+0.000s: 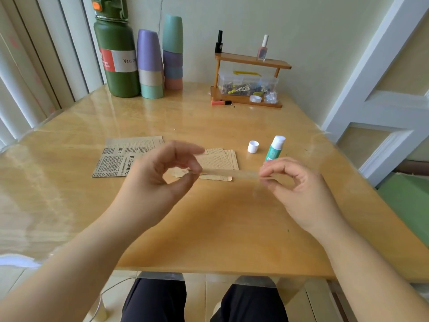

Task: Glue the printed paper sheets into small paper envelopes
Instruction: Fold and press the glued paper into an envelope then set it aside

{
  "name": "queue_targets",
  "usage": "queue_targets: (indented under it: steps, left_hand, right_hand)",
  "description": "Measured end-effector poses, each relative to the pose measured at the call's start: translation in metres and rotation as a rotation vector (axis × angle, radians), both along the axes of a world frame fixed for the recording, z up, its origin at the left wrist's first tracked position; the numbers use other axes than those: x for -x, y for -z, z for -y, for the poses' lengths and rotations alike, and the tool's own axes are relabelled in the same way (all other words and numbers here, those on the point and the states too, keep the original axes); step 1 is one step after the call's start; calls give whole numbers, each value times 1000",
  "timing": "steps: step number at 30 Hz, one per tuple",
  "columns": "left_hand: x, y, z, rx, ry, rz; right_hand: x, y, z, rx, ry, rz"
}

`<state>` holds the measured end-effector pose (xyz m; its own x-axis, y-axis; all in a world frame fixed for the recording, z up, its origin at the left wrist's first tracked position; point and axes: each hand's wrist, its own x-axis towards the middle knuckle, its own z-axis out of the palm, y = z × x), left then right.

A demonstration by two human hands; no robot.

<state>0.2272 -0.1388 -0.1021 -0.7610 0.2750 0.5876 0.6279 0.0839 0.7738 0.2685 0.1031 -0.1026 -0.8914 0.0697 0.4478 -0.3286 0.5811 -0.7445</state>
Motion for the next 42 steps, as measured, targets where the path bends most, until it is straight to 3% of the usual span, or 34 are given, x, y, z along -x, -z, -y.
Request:
queue_targets:
  steps: [3,6,10,15,22,28,31,36,39,42]
  left_hand:
    - [-1,17,15,401,-54,-254]
    - [-7,39,23,613,64,-305]
    - [-17,50,25,733,141,-258]
    - [-23,52,14,988,123,-331]
    - [-25,53,32,953,125,-301]
    - [-21,45,26,883,85,-303]
    - [-12,33,4,885,30,-298]
    - [-1,36,-31,1145,-35,-55]
    - [-3,42,-35,1285,-56,-33]
    - [-2,45,-31,1324,-65,-50]
  right_hand:
    - [-6,12,-1,-285,-44,-4]
    - [-17,25,-2,-487,-87,146]
    - [-30,23,10,-512,-147,241]
    - [-34,32,39,-586,-315,223]
    - [-35,35,10,-561,-213,218]
    - [-33,33,3,-643,-117,77]
    - [-17,21,20,-612,-90,146]
    - [11,22,46,-661,-166,342]
    - [11,33,49,-808,-210,458]
    - [8,37,44,-921,-181,453]
